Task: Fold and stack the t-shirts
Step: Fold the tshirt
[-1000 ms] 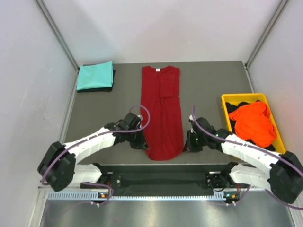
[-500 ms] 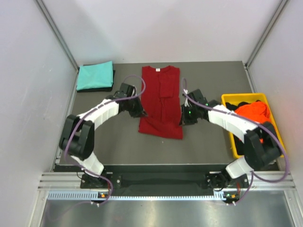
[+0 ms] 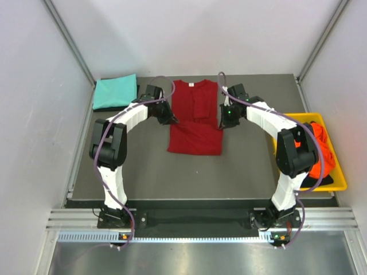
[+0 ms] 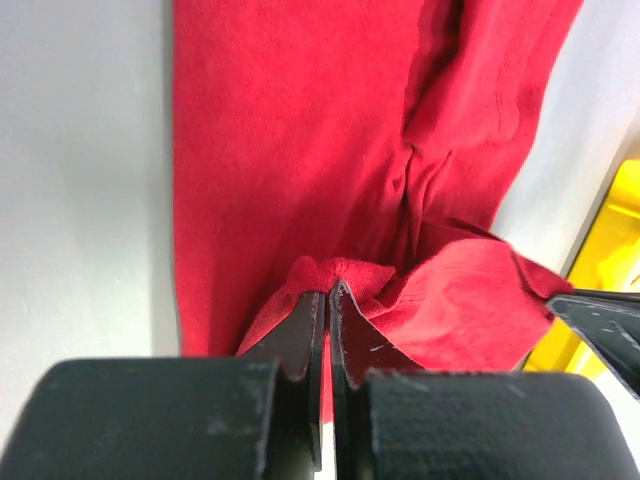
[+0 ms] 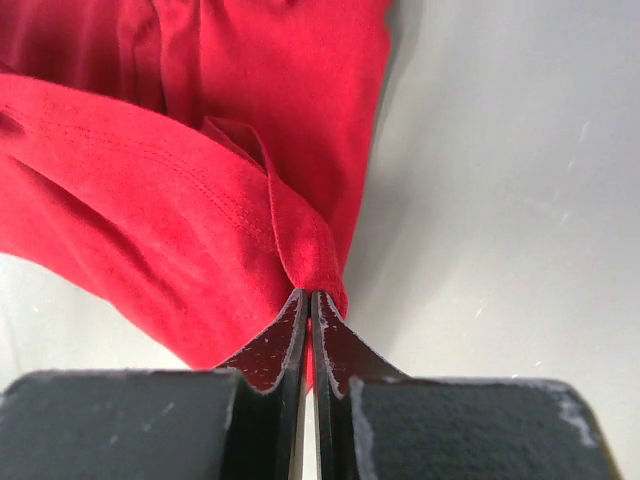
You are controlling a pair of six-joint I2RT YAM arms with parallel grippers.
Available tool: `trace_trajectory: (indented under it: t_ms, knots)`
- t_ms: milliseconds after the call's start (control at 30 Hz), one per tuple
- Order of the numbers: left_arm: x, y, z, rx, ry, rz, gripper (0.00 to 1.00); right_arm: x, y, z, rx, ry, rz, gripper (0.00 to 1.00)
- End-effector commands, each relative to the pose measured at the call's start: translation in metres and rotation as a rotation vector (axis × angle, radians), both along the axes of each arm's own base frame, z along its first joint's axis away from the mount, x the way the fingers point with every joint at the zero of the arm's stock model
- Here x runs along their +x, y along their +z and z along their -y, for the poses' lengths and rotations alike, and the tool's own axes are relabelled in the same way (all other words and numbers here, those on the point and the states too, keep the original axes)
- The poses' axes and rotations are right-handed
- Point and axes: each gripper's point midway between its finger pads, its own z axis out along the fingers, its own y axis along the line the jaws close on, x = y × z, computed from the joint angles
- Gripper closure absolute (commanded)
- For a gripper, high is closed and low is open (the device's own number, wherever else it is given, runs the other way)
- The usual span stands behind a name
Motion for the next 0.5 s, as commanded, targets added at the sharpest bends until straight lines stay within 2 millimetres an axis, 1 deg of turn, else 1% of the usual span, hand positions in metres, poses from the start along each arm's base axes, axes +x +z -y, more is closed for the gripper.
trace_trajectory:
  t_ms: [0,33,67,100,167,200,233,300,367,400,433,467]
  knots:
    - [0.028,0.019,-0.005,0.006,0.009,0.094,1.0,0.023,0.021,0.001,-0.002,0.026,0.071,1.0]
    - [0.031,0.018,-0.007,0.013,0.013,0.099,1.0,0.03,0.022,0.001,0.001,0.026,0.076,1.0]
    - [0.035,0.021,-0.008,0.01,0.014,0.107,1.0,0.034,0.022,0.001,0.003,0.028,0.076,1.0]
    - [0.039,0.017,-0.011,0.013,0.023,0.101,1.0,0.037,0.023,0.0,0.007,0.038,0.081,1.0]
    - [0.047,0.019,-0.013,0.013,0.023,0.126,1.0,0.046,0.023,-0.001,0.013,0.039,0.085,1.0]
    - [0.05,0.02,-0.014,0.013,0.025,0.137,1.0,0.052,0.028,-0.003,0.019,0.045,0.101,1.0]
    - [0.052,0.021,-0.015,0.016,0.022,0.148,1.0,0.053,0.027,-0.005,0.027,0.056,0.098,1.0]
    - [0.058,0.024,-0.017,0.017,0.028,0.17,1.0,0.062,0.033,-0.008,0.04,0.061,0.129,1.0]
    - [0.064,0.028,-0.017,0.016,0.031,0.194,1.0,0.07,0.034,-0.01,0.049,0.063,0.151,1.0]
    - [0.067,0.026,-0.017,0.016,0.033,0.195,1.0,0.075,0.039,-0.012,0.057,0.064,0.167,1.0]
    - [0.069,0.024,-0.017,0.013,0.034,0.192,1.0,0.078,0.035,-0.013,0.061,0.065,0.16,1.0]
    - [0.073,0.023,-0.016,0.008,0.029,0.193,1.0,0.081,0.036,-0.014,0.065,0.063,0.166,1.0]
